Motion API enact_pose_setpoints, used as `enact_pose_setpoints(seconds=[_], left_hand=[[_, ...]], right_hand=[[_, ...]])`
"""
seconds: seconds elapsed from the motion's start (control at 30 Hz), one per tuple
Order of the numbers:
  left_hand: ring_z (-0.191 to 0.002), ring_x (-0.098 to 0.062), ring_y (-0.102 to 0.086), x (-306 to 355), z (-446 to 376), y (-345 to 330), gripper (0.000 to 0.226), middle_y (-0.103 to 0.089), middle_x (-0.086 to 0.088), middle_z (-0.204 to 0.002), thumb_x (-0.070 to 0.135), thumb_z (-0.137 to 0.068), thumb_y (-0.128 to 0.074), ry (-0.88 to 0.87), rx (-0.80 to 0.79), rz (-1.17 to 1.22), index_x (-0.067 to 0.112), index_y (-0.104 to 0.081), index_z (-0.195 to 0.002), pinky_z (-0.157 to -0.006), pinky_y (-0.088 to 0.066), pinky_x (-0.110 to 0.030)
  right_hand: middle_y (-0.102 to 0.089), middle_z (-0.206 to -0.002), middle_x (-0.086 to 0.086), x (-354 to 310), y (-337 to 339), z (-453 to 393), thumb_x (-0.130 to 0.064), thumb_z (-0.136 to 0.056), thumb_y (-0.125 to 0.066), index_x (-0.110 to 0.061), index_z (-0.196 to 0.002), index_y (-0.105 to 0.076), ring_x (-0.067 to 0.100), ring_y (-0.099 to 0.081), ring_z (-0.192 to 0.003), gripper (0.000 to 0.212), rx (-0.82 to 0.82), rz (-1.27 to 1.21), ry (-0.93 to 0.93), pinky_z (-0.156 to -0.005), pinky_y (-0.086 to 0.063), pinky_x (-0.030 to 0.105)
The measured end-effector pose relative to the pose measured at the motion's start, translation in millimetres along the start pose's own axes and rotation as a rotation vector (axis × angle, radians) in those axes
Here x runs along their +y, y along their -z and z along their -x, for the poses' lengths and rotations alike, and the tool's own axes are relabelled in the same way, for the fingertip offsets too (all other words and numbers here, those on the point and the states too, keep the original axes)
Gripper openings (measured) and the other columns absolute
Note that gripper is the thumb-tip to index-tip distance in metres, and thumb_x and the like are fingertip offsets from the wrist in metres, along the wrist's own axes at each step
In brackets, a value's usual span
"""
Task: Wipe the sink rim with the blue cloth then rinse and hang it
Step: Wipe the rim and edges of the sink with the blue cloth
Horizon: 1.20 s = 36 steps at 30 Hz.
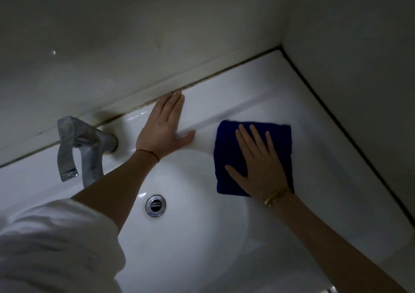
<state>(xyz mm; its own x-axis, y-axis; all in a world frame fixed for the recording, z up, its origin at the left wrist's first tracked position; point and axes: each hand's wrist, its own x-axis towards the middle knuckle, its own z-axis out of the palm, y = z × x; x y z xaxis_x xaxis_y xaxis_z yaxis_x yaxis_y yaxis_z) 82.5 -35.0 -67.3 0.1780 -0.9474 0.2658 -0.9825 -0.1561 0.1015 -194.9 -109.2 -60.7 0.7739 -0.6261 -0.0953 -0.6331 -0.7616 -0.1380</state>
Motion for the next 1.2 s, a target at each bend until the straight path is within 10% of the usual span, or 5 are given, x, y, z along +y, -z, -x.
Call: enact_pose_setpoints(seconds=[0.4,0.67,0.97,1.2], left_hand=[[-0.142,-0.035,-0.032,0.5,-0.6,2.3,0.084,-0.037,-0.019,-0.152,0.049,-0.088,-0.063,-0.019,0.027,0.022,-0.004,-0.035,-0.147,-0.118,-0.029,-0.043],[-0.144,-0.033,-0.028,-2.6,0.2,-0.5,0.085,-0.035,-0.017,-0.154,0.051,-0.088,-0.061,-0.014,0.016,0.013,-0.001,-0.032,-0.149,-0.12,-0.025,-0.04],[-0.143,-0.035,-0.03,-1.7,0.0,-0.4,0.085,-0.035,-0.018,-0.154,0.052,-0.088,-0.06,-0.026,0.01,0.004,-0.003,-0.033,-0.148,-0.119,-0.028,-0.042],[-0.142,-0.035,-0.031,-2.2,-0.5,-1.2,0.084,-0.037,-0.018,-0.153,0.051,-0.088,-0.061,-0.037,0.041,0.016,-0.003,-0.034,-0.147,-0.119,-0.027,-0.041]], right_hand=[[-0.018,-0.16,0.009,25.2,2.0,-28.2,-0.053,-0.097,-0.026,-0.018,-0.154,-0.015,0.033,-0.016,-0.146,0.068,0.071,-0.024,-0.273,-0.119,-0.007,0.051],[-0.017,-0.16,-0.002,6.0,-12.4,23.9,-0.054,-0.098,-0.029,-0.026,-0.153,-0.018,0.022,-0.015,-0.148,0.063,0.001,-0.053,0.124,-0.12,-0.012,0.048],[-0.018,-0.16,0.007,25.2,1.1,-33.2,-0.05,-0.099,-0.027,-0.02,-0.154,-0.017,0.03,-0.017,-0.146,0.063,0.051,-0.008,-0.222,-0.119,-0.009,0.05],[-0.011,-0.162,-0.002,1.9,-13.4,66.1,-0.055,-0.099,-0.022,-0.027,-0.154,-0.009,0.021,-0.009,-0.149,0.063,-0.065,-0.048,0.079,-0.12,-0.009,0.048]])
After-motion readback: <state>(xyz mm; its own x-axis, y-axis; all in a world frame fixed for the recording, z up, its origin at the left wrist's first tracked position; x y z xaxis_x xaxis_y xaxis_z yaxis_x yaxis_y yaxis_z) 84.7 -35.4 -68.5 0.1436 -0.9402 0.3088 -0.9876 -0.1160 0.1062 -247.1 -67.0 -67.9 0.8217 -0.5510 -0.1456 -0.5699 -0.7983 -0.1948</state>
